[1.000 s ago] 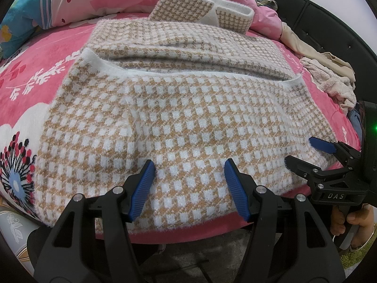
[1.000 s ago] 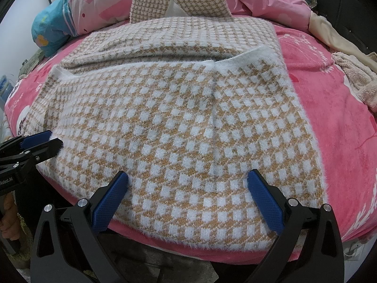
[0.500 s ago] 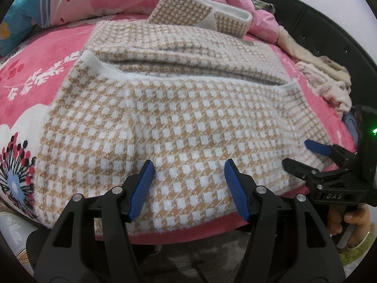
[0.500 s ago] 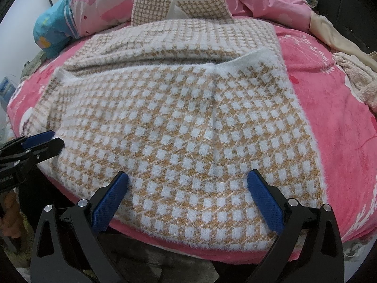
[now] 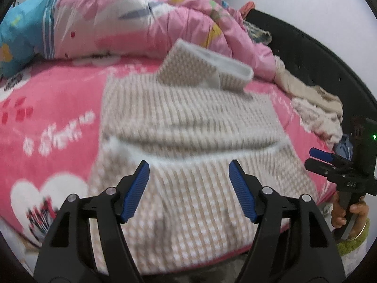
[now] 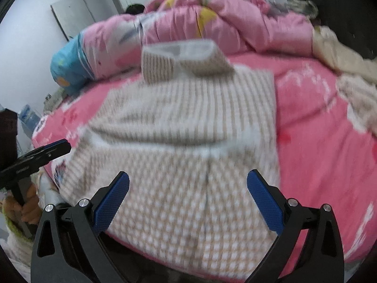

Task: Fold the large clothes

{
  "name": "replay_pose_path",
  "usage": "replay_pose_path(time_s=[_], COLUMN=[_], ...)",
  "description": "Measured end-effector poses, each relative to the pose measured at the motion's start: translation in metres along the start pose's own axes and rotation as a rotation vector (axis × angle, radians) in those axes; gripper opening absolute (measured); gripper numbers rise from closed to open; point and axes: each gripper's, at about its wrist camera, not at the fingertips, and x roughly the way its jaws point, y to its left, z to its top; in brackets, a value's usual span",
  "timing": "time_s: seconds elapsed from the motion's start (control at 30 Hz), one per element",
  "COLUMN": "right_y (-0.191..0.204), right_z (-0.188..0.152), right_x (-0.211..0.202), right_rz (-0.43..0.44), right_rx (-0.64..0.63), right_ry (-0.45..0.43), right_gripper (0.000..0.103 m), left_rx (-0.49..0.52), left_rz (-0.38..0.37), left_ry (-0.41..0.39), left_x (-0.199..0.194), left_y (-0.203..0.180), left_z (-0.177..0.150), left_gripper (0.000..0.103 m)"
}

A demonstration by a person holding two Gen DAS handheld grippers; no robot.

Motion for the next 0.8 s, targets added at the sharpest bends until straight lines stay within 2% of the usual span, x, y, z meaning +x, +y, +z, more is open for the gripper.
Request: replay_pose_path(time_s=[0.13, 0.27, 0.47, 0.5, 0.57, 0.63, 0.67, 0.7, 0.73, 0.8], right_y=[-0.006, -0.021, -0.051, -0.056, -0.07, -0.08, -0.082, -0.084, -0.083, -0.079], right_z=[0.051, 0.111, 0.196, 0.206, 0.223, 0.233, 0.235, 0.234, 0.23, 0.218], right_x=[0.006, 0.038, 0.119, 0.13, 0.154, 0.172, 0.182, 0.193, 0.202, 0.205], right_rz=[0.038, 0.076, 0.173, 0.199, 0.273, 0.325, 0.344, 0.359, 0.364, 0.393], right_rx=[-0.027, -0.02, 0.076, 0.101, 0.181, 0.235, 0.256, 0.271, 0.276, 0.253], right_ry=[-0.031, -0.036, 0.033, 0.043, 0.064, 0.094, 0.115, 0.146, 0.183, 0.219], right_gripper=[0.098, 0.098, 0.097, 0.094, 0.086, 0.072, 0.064, 0.056, 0.05, 0.035], left_rx=[0.01, 0.028, -0.028, -0.035, -0.045, -0.057, -0.061, -0.063, -0.055, -0.016], left_rz=[-0.003, -0.002, -0.016, -0.008, -0.001, -0.022, -0.021, -0.024, -0.03, -0.054], left_ry=[-0.037, -0.076, -0.052, -0.048, -0.036, -0.001, 0.012, 0.032, 0.045, 0.038], left_x=[0.007, 0.037, 0.118, 0.131, 0.156, 0.18, 0.187, 0.194, 0.196, 0.189], left_y=[0.01, 0.012, 0.016, 0.017, 0.019, 0.021, 0.022, 0.023, 0.022, 0.021], left_z=[0.052, 0.116, 0.203, 0.211, 0.223, 0.228, 0.228, 0.225, 0.22, 0.211], left_gripper=[0.07, 0.071, 0.071, 0.071, 0.063, 0.046, 0.041, 0.026, 0.018, 0.013])
